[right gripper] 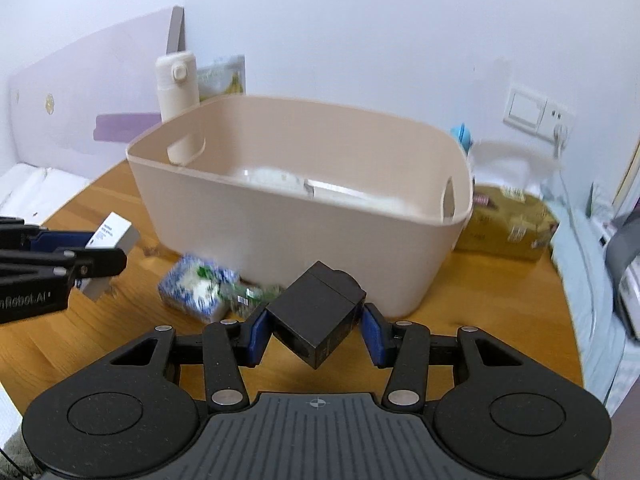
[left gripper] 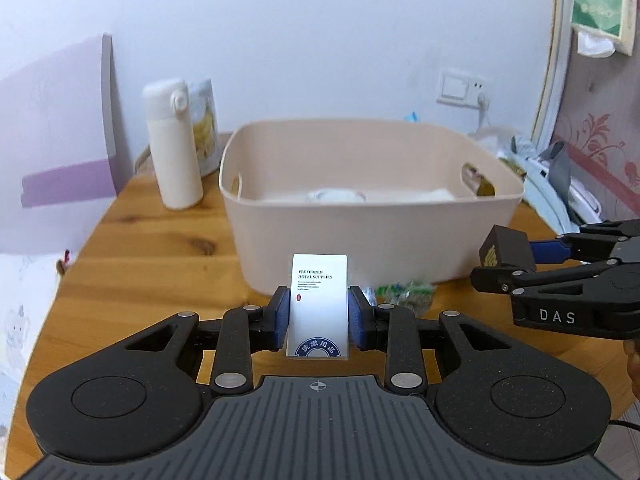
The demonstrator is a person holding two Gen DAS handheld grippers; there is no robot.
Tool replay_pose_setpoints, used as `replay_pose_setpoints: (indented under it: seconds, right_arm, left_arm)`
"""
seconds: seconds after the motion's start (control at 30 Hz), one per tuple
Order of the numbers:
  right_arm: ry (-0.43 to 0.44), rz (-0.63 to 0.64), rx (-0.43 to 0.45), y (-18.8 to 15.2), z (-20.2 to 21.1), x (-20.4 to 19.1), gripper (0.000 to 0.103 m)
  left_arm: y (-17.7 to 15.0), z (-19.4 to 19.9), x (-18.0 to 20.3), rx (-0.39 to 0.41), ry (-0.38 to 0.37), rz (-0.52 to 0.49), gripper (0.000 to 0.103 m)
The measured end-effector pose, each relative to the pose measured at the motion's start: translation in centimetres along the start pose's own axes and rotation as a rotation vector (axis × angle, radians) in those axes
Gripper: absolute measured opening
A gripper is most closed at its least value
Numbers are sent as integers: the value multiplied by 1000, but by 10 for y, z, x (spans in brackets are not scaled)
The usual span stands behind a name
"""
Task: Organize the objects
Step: 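Carry both items over the bin and open both tools to release them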
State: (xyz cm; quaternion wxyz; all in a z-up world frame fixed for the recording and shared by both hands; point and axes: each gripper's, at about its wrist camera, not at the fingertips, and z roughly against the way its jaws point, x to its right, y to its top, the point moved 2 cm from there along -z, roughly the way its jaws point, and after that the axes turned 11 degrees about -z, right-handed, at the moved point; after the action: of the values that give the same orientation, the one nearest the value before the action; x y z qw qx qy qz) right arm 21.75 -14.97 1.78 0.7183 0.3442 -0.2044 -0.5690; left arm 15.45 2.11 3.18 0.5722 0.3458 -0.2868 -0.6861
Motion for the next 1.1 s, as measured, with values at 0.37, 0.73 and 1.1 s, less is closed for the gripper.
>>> replay_pose_setpoints:
  seconds: [0.37,0.73,1.1]
  right_arm:
    - [23,-32,96,38,17,-1,46]
    - [12,-26,116,75,2,-8,46]
    - [10,-59,38,83,-52,-15,46]
  left_arm:
    - [45,8,-12,134,37,24,31]
    - [82,-43,-24,110,30,3,31]
    - [87,-100,-16,2,-7,-72,31]
